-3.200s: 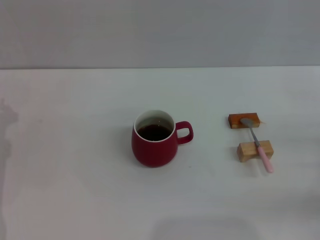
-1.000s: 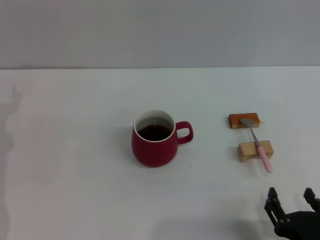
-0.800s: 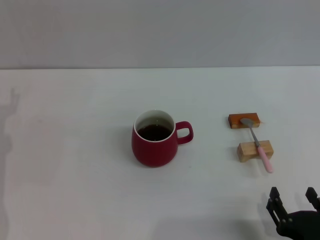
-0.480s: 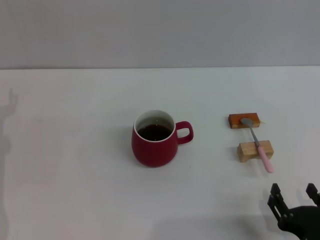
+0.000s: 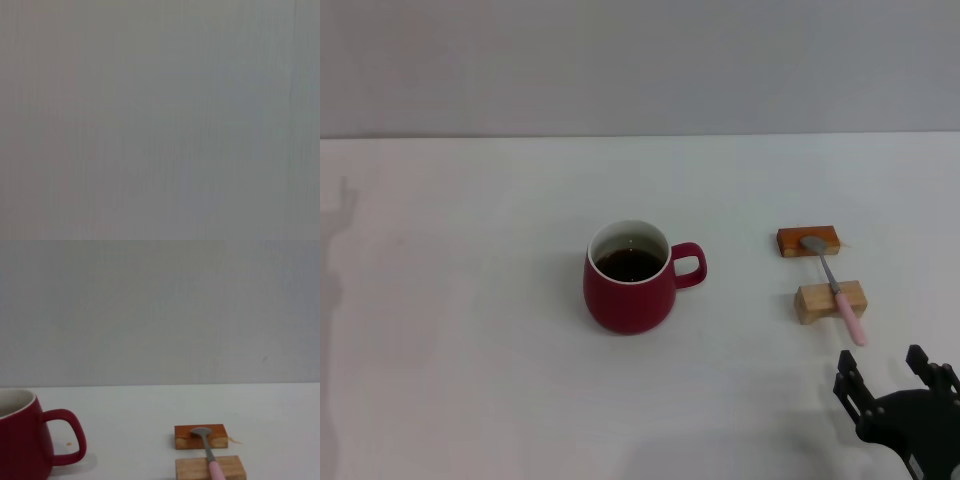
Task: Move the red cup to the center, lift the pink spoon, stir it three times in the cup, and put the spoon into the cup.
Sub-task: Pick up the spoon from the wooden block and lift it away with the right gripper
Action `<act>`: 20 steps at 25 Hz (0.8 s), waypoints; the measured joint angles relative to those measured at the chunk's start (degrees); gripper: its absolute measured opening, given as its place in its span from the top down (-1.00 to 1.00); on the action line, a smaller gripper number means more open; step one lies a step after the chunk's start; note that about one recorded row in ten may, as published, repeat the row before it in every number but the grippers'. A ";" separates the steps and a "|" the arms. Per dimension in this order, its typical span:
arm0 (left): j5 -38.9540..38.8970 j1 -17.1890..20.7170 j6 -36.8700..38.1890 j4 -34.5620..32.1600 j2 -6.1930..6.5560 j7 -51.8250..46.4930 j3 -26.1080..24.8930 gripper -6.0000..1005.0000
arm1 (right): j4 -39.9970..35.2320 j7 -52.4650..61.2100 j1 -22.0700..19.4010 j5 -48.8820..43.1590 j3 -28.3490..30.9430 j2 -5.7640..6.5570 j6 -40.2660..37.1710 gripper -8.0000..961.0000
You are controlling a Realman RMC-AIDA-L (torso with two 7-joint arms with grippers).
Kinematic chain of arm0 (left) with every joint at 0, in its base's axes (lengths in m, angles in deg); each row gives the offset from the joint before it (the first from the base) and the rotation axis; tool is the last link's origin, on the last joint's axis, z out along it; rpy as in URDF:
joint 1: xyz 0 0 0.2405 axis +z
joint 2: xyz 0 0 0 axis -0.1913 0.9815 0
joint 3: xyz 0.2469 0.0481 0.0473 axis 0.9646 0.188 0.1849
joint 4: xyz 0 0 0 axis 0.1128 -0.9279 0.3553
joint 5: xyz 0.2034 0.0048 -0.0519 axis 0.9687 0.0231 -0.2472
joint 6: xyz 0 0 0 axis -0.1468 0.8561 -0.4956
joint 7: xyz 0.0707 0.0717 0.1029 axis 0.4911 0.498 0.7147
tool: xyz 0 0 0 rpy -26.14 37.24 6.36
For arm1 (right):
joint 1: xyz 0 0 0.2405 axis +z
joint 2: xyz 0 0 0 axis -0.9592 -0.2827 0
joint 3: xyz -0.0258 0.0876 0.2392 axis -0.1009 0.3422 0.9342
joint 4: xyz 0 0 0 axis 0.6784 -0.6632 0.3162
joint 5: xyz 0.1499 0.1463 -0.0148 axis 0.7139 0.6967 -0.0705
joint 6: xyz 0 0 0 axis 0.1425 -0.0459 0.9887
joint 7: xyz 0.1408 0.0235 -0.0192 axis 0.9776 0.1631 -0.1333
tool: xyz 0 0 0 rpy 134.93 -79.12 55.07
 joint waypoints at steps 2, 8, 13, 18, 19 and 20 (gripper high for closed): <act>0.00 0.00 0.12 0.00 0.00 0.00 0.00 -0.68 | -0.23 0.30 0.29 0.02 0.10 -0.02 0.26 -0.54; 0.00 -0.15 0.40 0.00 0.00 0.00 -0.08 -0.68 | -2.03 3.13 2.41 0.09 0.22 0.01 1.62 -0.54; -0.08 -0.26 0.47 0.00 0.00 0.01 -0.17 -0.68 | -3.91 3.53 3.54 0.68 0.24 -0.44 2.52 -0.54; -0.51 -0.17 0.81 0.00 0.09 0.01 -0.17 -0.68 | -6.15 3.55 3.77 0.33 -0.05 -1.71 1.67 -0.54; -0.54 -0.09 0.95 0.00 0.09 0.01 -0.17 -0.68 | -6.48 3.55 3.72 0.32 -0.07 -1.91 1.37 -0.54; -0.57 -0.02 1.08 0.00 0.09 0.01 -0.17 -0.68 | -6.93 3.55 3.66 0.27 -0.27 -2.23 0.80 -0.54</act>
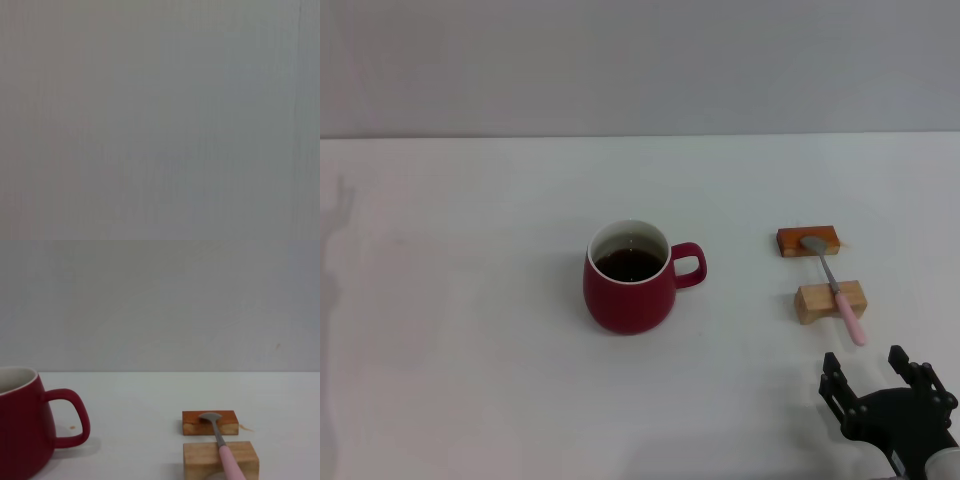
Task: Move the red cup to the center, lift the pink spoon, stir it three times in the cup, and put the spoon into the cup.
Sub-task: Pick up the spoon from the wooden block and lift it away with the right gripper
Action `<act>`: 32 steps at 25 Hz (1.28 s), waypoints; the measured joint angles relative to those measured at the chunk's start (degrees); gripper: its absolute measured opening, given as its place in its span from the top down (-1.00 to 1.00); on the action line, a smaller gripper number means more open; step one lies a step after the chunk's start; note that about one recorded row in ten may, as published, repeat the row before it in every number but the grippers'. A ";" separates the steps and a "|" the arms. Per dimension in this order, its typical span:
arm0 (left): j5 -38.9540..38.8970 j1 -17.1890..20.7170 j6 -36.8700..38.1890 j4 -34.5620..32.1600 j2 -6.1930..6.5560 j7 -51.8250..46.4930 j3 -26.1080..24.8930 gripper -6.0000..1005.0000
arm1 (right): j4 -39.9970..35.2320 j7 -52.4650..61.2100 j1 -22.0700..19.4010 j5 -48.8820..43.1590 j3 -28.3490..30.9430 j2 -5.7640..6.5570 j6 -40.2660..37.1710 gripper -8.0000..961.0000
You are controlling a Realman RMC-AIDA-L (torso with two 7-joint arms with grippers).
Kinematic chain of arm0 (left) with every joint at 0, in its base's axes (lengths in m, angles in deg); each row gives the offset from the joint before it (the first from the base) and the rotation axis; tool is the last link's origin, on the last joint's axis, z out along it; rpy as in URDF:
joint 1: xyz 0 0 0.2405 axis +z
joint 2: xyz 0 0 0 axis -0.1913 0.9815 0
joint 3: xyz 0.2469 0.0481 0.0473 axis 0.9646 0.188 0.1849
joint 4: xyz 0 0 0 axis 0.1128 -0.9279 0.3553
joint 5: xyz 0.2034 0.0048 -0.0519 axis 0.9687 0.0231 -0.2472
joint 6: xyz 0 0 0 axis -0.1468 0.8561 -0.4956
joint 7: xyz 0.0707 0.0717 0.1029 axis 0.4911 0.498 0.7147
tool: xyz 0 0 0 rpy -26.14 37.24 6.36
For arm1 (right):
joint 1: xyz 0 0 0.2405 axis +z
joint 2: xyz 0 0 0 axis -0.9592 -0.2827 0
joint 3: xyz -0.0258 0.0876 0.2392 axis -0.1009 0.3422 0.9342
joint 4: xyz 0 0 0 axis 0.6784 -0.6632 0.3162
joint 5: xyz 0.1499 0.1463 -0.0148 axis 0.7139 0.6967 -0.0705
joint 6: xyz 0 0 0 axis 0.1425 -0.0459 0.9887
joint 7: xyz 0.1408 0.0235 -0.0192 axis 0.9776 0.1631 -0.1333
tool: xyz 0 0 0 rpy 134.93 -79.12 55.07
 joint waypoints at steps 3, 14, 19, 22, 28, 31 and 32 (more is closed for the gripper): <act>-0.07 0.12 0.07 0.00 0.00 0.00 0.00 -0.68 | -0.11 0.00 -0.03 -0.04 -0.11 -0.12 -0.26 -0.54; -0.07 0.38 0.22 -0.04 0.00 -1.13 0.00 -0.68 | -0.08 0.00 0.67 -0.16 0.17 0.19 -0.64 -0.54; -0.04 0.50 0.89 -0.04 -0.01 -1.50 0.00 -0.68 | -0.33 0.00 1.84 -0.09 0.35 0.53 -0.45 -0.54; -0.04 0.71 1.25 -0.04 -0.05 -1.51 0.00 -0.68 | -0.84 0.00 2.60 0.10 0.37 0.65 -0.34 -0.54; -0.04 1.31 1.92 -0.01 -0.13 -2.39 0.00 -0.68 | -2.13 0.00 3.30 0.27 0.52 0.67 0.31 -0.54; -0.04 1.63 2.60 -0.32 -0.08 -3.61 0.00 -0.68 | -2.70 0.00 3.51 0.30 0.77 0.45 0.33 -0.54; -0.04 1.63 2.60 -0.32 -0.08 -3.61 0.00 -0.68 | -2.94 0.00 3.62 0.31 0.93 0.38 0.39 -0.54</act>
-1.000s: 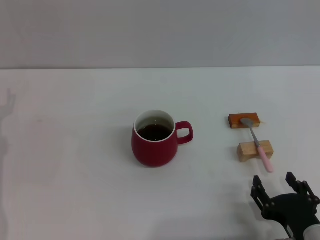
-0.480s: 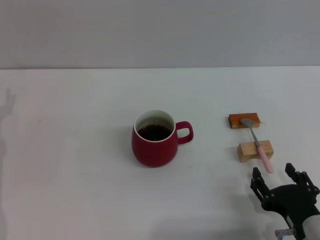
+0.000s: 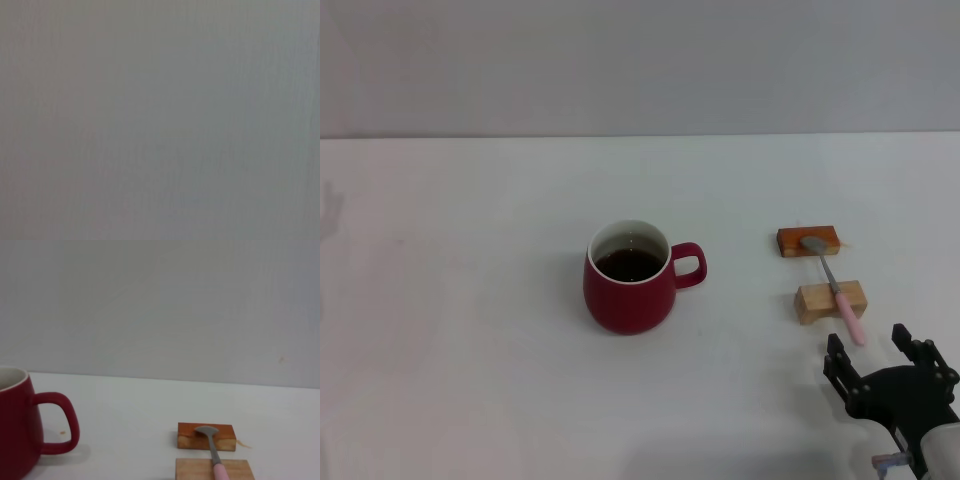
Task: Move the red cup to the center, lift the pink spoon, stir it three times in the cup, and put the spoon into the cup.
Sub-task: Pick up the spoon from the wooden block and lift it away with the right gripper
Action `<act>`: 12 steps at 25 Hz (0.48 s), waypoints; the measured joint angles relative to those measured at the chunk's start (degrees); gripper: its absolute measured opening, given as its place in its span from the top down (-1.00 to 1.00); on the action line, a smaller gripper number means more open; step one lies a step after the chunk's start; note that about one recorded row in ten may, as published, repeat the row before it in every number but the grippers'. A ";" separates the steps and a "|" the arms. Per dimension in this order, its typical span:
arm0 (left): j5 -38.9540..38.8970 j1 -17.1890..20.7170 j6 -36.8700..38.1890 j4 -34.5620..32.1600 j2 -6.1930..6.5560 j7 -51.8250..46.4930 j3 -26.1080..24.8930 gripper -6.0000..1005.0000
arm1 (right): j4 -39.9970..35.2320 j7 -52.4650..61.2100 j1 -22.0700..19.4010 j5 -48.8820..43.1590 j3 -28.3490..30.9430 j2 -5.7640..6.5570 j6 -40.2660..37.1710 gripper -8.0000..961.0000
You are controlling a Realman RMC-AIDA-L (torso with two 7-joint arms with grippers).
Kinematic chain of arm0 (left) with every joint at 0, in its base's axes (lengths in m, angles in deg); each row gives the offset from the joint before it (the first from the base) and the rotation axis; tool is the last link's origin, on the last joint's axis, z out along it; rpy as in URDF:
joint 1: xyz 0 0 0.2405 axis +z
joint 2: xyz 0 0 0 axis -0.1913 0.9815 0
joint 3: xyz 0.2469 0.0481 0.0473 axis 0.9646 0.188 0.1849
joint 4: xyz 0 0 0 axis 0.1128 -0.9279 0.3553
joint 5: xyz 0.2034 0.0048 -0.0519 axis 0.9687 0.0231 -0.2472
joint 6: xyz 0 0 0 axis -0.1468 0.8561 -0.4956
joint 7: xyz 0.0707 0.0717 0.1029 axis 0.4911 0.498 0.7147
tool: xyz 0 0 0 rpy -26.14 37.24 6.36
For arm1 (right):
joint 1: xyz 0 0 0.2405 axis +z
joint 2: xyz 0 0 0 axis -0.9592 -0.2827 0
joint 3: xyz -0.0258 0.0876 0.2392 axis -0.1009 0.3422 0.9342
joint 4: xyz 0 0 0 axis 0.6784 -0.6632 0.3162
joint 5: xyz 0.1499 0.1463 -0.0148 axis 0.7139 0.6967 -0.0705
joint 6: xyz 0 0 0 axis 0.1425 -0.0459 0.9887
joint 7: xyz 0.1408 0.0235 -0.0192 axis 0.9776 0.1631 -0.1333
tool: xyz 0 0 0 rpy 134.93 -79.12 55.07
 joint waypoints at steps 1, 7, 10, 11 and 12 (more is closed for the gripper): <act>0.00 0.02 0.05 -0.08 0.03 -0.08 0.00 -0.68 | -0.17 0.00 0.08 0.01 0.11 -0.05 0.16 -0.54; 0.00 0.07 0.07 -0.17 0.06 -0.12 0.05 -0.68 | -1.40 0.53 1.08 0.03 1.48 -0.25 2.68 -0.54; 0.00 0.06 0.07 -0.19 0.01 -0.13 0.18 -0.68 | -2.18 0.67 1.78 0.03 1.63 -0.47 3.10 -0.54; 0.00 0.06 0.08 -0.19 0.00 -0.13 0.21 -0.68 | -2.51 0.71 2.02 0.03 1.65 -0.57 3.28 -0.54; 0.00 0.06 0.09 -0.19 0.00 -0.14 0.23 -0.68 | -2.87 0.88 2.29 0.03 1.71 -0.68 3.50 -0.54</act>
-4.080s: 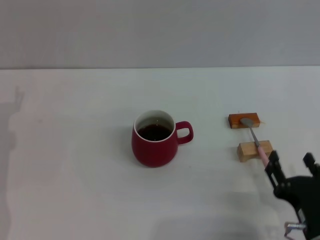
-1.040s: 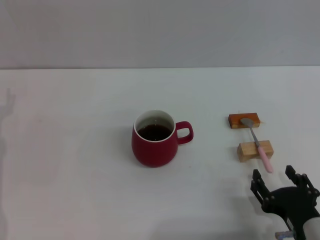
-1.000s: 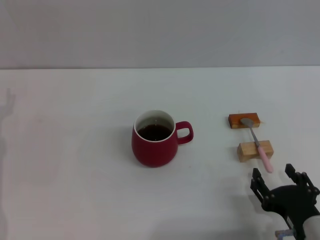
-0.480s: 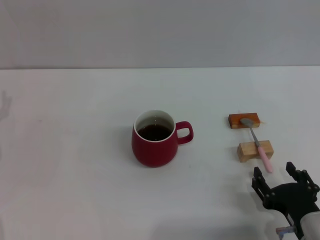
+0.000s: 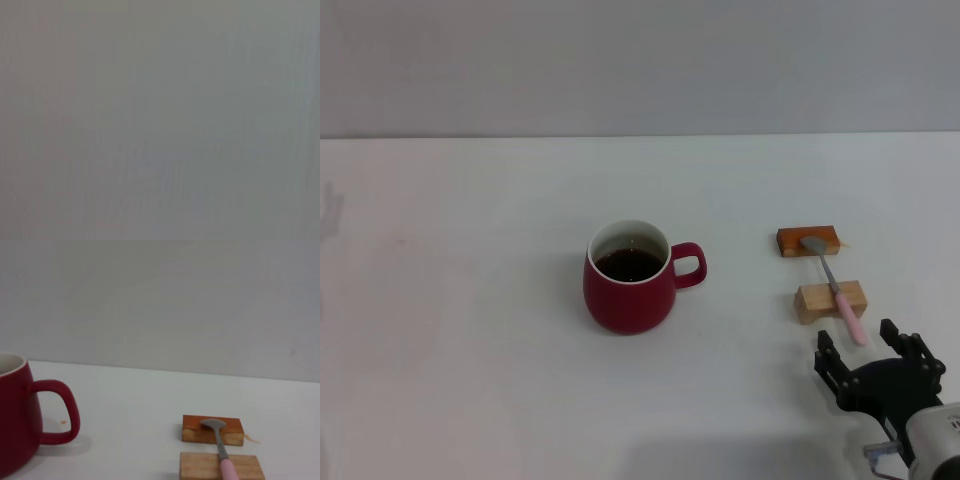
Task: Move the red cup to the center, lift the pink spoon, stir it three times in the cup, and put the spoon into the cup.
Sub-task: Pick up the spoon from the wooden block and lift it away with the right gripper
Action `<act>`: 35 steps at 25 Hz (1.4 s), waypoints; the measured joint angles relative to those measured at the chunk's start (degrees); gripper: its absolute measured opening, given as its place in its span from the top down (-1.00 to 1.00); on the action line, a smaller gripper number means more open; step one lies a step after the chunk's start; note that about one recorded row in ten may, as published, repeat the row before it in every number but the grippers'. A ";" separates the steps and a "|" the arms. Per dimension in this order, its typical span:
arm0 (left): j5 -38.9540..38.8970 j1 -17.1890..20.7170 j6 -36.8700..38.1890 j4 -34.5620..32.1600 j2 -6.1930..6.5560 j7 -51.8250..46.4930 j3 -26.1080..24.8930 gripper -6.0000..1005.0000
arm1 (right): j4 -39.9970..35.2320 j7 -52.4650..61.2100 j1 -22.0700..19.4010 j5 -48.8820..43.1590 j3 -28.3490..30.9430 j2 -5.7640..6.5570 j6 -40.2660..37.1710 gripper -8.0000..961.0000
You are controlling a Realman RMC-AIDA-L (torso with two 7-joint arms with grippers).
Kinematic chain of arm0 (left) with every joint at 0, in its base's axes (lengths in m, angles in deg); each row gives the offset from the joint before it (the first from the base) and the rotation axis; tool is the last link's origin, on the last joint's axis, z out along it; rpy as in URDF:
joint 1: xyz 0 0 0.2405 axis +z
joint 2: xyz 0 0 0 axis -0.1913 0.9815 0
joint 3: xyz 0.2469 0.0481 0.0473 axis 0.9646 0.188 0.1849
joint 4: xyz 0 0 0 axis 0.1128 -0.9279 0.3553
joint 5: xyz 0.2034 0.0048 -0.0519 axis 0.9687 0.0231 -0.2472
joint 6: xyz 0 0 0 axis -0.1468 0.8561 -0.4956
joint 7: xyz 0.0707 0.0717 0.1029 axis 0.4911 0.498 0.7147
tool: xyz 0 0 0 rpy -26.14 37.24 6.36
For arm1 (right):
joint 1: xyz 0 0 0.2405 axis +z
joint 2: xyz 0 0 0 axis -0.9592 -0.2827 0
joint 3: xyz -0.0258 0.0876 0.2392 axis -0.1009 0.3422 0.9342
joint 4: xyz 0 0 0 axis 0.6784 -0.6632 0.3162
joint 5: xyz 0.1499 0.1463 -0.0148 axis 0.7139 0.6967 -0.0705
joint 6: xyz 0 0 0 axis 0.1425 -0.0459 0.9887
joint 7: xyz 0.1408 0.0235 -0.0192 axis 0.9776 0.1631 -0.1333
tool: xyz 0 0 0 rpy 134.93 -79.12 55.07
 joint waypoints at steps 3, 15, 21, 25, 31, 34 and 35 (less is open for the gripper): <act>0.00 -0.01 0.04 -0.01 -0.01 -0.04 0.02 -0.68 | -0.82 1.21 0.80 -0.15 0.09 -0.10 0.60 -0.54; 0.00 -0.25 0.06 -0.12 -0.12 -0.15 -0.20 -0.68 | -1.74 2.11 2.48 -0.25 1.11 0.17 1.75 -0.54; 0.00 -0.19 0.06 -0.12 -0.11 -0.84 -0.23 -0.68 | -2.12 2.11 2.95 -0.36 1.71 0.11 2.38 -0.54; 0.00 -0.08 0.06 -0.11 -0.11 -0.89 -0.23 -0.68 | -2.32 2.11 3.39 -0.40 1.73 0.11 2.71 -0.54; 0.00 0.00 0.10 -0.11 -0.11 -0.91 -0.23 -0.68 | -2.47 2.11 3.76 -0.45 2.22 0.09 3.80 -0.54; 0.00 0.00 0.12 -0.11 -0.11 -0.91 -0.23 -0.68 | -2.47 2.11 3.76 -0.45 2.22 0.08 3.81 -0.53; 0.00 0.00 0.12 -0.11 -0.11 -0.91 -0.23 -0.68 | -2.47 2.11 3.76 -0.45 2.22 0.08 3.82 -0.53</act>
